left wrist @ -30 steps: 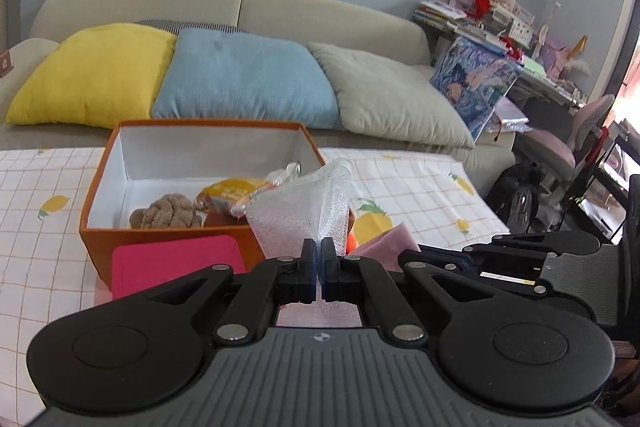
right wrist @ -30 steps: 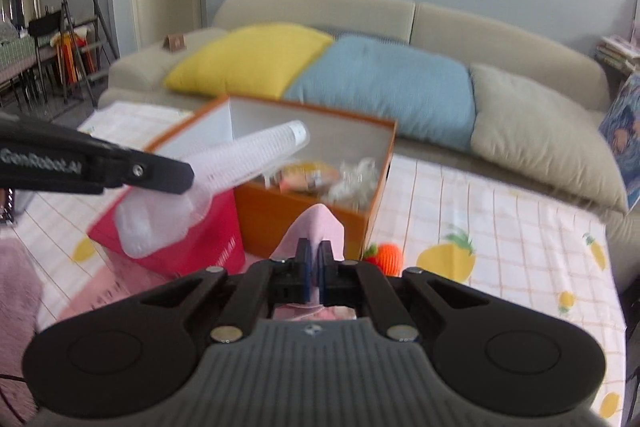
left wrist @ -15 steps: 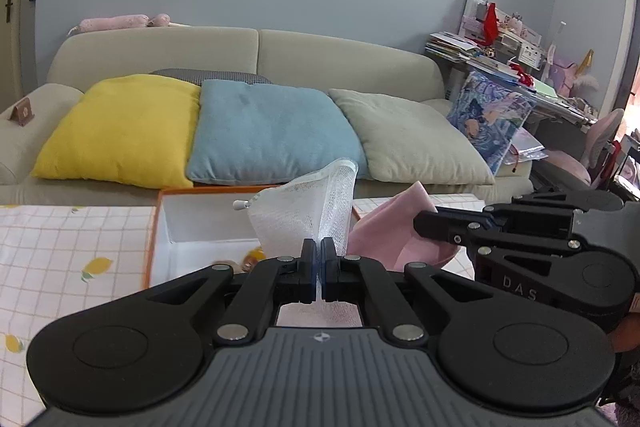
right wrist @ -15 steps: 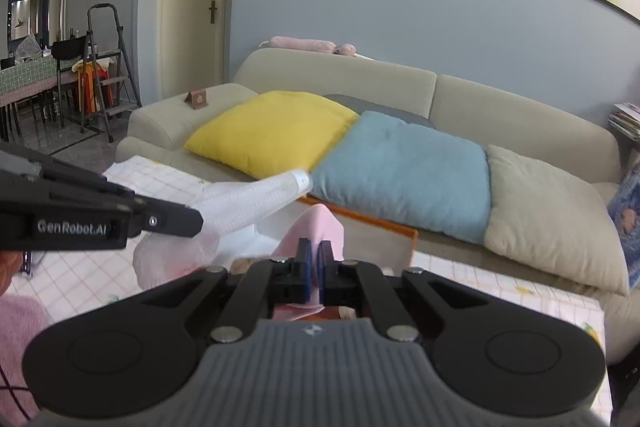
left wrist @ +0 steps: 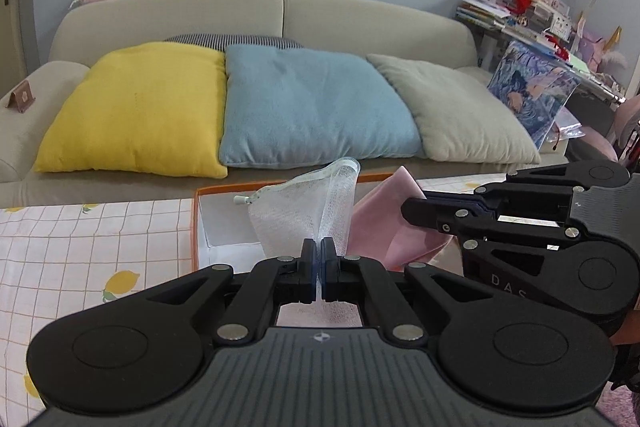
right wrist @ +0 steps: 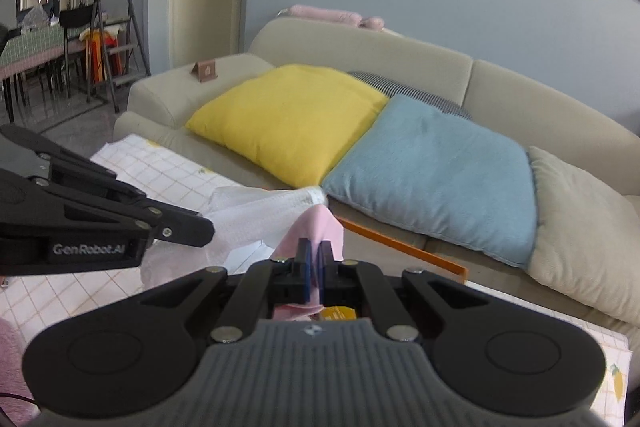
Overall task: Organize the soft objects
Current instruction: 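Carry the mesh cloth into the box with the left while the right carries the pink cloth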
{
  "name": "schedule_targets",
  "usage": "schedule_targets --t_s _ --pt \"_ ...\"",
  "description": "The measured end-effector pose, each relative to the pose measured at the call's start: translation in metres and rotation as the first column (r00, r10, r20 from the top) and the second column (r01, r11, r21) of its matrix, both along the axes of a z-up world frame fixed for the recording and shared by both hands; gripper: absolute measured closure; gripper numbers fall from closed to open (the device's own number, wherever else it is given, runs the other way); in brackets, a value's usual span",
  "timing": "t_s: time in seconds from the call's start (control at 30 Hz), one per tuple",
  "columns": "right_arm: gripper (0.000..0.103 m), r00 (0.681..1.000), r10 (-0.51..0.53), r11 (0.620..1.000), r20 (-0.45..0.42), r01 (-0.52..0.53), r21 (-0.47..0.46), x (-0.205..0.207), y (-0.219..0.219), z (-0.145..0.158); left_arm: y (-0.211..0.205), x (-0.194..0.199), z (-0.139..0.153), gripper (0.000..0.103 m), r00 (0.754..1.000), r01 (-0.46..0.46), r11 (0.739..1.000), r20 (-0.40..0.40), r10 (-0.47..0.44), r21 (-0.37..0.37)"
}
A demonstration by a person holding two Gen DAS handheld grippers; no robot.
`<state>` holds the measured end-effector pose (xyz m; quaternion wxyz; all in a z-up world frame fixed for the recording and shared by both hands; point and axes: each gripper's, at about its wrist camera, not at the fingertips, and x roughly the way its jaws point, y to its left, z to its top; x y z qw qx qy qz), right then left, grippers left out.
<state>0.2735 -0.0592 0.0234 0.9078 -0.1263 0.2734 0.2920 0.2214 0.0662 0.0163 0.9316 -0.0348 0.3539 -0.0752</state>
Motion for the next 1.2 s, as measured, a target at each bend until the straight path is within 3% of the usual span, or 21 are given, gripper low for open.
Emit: schedule_targets --t_s 0.3,0.63,0.87,0.93,1.0,1.1,1.2 --pt "0.103 0.994 -0.022 0.999 -0.110 0.018 -0.032 0.059 0.031 -0.045 0.016 0.037 -0.033 0.101 0.998 0.028 0.999 -0.066 -0.025 0.040" --pt "0.102 0.981 -0.036 0.996 -0.193 0.021 -0.084 0.085 0.051 -0.084 0.014 0.058 -0.064 0.101 0.991 0.046 0.988 -0.128 -0.027 0.146" --pt "0.094 0.971 -0.053 0.995 -0.231 0.030 -0.099 0.089 0.048 -0.095 0.017 0.062 -0.067 0.081 0.990 0.031 0.990 -0.139 -0.012 0.137" --pt "0.080 0.971 -0.047 0.995 -0.233 0.025 -0.096 0.089 0.046 -0.095 0.018 0.060 -0.065 0.068 0.991 0.031 0.991 -0.133 -0.014 0.131" --pt "0.073 0.975 -0.050 0.995 -0.219 0.029 -0.099 0.086 0.043 -0.092 0.018 0.057 -0.062 0.054 0.993 0.024 0.992 -0.119 -0.009 0.122" --pt "0.067 0.977 -0.060 0.995 -0.203 0.042 -0.093 0.081 0.036 -0.086 0.019 0.050 -0.053 0.048 0.996 0.008 0.995 -0.094 0.001 0.098" --pt "0.054 0.980 -0.082 0.995 -0.182 0.069 -0.076 0.072 0.024 -0.076 0.018 0.038 -0.042 0.042 0.998 -0.013 0.997 -0.057 0.018 0.081"
